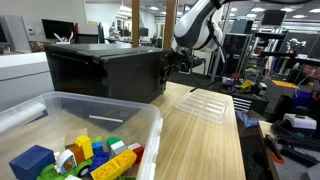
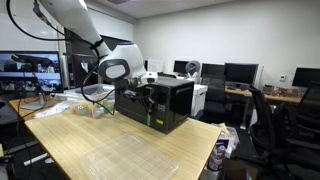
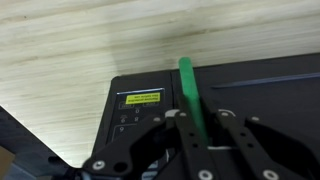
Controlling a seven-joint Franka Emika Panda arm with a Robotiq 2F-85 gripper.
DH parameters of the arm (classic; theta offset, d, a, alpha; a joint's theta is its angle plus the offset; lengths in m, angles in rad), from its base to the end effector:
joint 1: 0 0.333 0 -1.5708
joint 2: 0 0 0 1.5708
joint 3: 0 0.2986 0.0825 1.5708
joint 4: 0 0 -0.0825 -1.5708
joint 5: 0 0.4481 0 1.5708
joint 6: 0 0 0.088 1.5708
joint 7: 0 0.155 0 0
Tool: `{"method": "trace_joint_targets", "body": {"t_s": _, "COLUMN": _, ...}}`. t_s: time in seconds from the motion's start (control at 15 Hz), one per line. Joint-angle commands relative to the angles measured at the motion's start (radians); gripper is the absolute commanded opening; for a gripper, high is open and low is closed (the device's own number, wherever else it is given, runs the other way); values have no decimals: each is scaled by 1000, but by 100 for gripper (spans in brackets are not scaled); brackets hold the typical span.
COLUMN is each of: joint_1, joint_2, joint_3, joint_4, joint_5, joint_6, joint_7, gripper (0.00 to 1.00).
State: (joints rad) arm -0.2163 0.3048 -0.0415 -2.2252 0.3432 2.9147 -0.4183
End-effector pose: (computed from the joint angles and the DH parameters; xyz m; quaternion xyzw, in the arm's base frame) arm 0.6051 -0.1782 0.1616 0.9769 -0.0758 0.1998 0.0027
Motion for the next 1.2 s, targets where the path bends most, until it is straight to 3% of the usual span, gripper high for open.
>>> {"method": "trace_joint_targets", "body": {"t_s": 0.0, "joint_1": -3, "joint_2": 0, "joint_3": 3, "joint_4": -1, "joint_5": -8, "joint_6": 19, "joint_7": -23, "gripper": 7}}
{"method": "trace_joint_targets", "body": {"t_s": 0.73, "joint_1": -22, "joint_2": -45, "joint_3": 44, "joint_4": -74, "joint_5": 27, "joint_6": 53, "joint_7": -64, "gripper": 7}}
{"method": "trace_joint_targets", "body": {"t_s": 1.13, "joint_1": -90, "joint_2": -77, "joint_3": 134, "joint_4": -163, "joint_5": 51, "joint_6": 139, "joint_7": -107, "gripper": 7}}
